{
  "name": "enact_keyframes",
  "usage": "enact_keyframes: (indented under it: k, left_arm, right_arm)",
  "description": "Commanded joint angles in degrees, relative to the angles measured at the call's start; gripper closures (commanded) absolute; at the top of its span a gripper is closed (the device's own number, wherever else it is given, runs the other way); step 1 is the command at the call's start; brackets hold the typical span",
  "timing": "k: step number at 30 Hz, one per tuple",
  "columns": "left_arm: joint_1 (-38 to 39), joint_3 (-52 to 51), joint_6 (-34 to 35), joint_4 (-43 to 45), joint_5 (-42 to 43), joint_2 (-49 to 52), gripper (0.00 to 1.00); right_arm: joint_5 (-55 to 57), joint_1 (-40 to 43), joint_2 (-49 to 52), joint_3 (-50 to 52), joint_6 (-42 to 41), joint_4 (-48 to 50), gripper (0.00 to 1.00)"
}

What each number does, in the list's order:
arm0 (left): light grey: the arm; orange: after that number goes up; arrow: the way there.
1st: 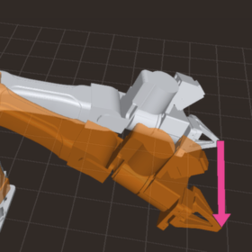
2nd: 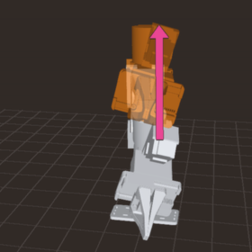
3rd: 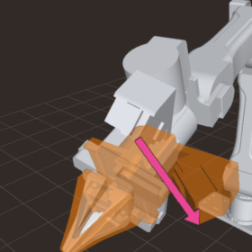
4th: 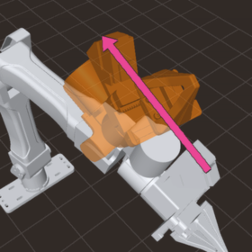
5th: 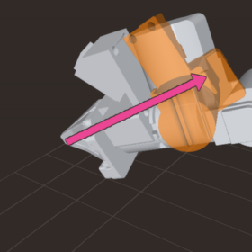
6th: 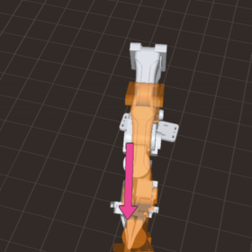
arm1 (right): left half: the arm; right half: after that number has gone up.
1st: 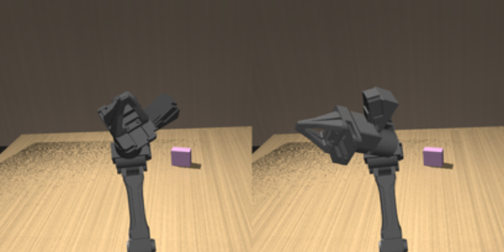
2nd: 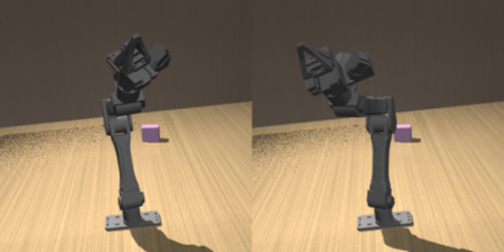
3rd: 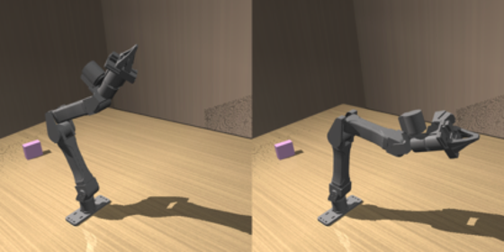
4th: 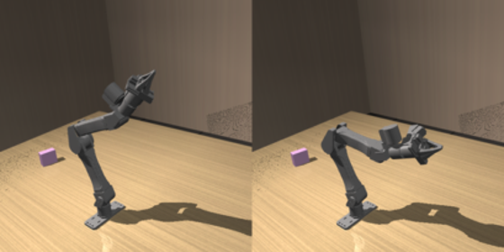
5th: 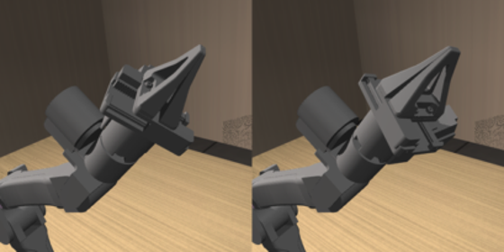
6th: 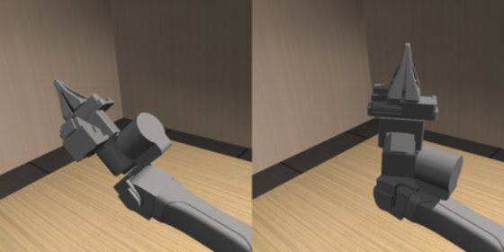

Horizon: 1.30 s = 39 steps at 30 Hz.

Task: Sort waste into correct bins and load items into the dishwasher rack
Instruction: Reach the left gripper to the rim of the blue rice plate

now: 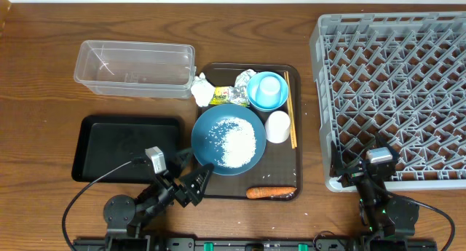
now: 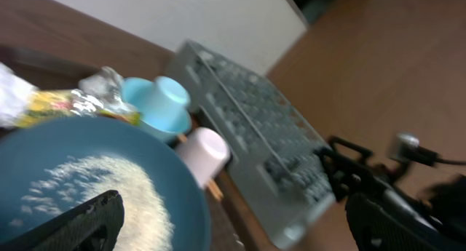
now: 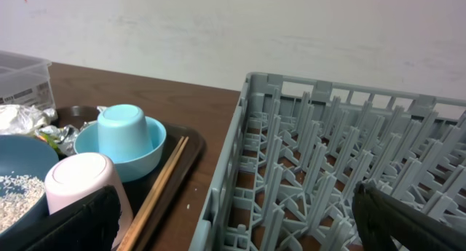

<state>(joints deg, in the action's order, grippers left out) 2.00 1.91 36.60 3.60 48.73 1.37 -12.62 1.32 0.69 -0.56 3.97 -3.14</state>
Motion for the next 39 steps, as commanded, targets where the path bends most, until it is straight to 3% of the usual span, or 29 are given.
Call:
enact_keyframes:
  k: [1, 5, 9, 14, 18, 21, 23, 26, 31, 39]
  left_arm:
    - [0.1, 5.8, -0.6, -3.3, 5.5, 0.4, 0.01]
    - [0.1, 15.8, -9.2, -21.9, -1.6, 5.9, 0.01]
    - [0.1, 29.8, -17.9, -41.5, -10.8, 18.0, 0.01]
    - [0.1, 48.5, -20.7, -58.9, -18.6, 34.7, 0.01]
    - [0.1, 57.1, -19.9, -60.6, -13.1, 42.8, 0.01]
    - [0.3, 58.7, -19.6, -58.2, -3.9, 45.9, 0.01]
    - [1.8, 59.1, -19.6, -58.2, -3.5, 47.7, 0.01]
    - [6.6, 59.1, -19.3, -60.7, -11.1, 49.9, 0.01]
    - [20.7, 59.1, -12.9, -63.5, -30.4, 54.3, 0.01]
    - [41.6, 59.1, -10.8, -53.7, -43.7, 63.1, 0.01]
  right_arm:
    - [0.0, 0.5, -0.3, 0.2, -0.7, 0.0, 0.01]
    - [0.0, 0.5, -0.3, 0.2, -0.7, 0.0, 0.01]
    - [0.0, 0.5, -0.3, 0.2, -0.7, 0.0, 0.01]
    - [0.0, 0.5, -0.3, 0.2, -0.7, 0.0, 0.01]
    - [0.0, 0.5, -0.3, 0.2, -0.7, 0.0, 0.01]
    - [0.0, 0.5, -0.3, 0.2, -0.7, 0.0, 0.01]
    - [0.0, 0.5, -0.3, 0.2, -0.7, 0.0, 0.01]
    - [0.0, 0.5, -0.3, 0.2, -0.7, 0.0, 0.01]
    - [0.0, 0.5, -0.3, 0.2, -0.7, 0.0, 0.01]
    - [0.0, 0.5, -0.3, 0.2, -0.7, 0.0, 0.01]
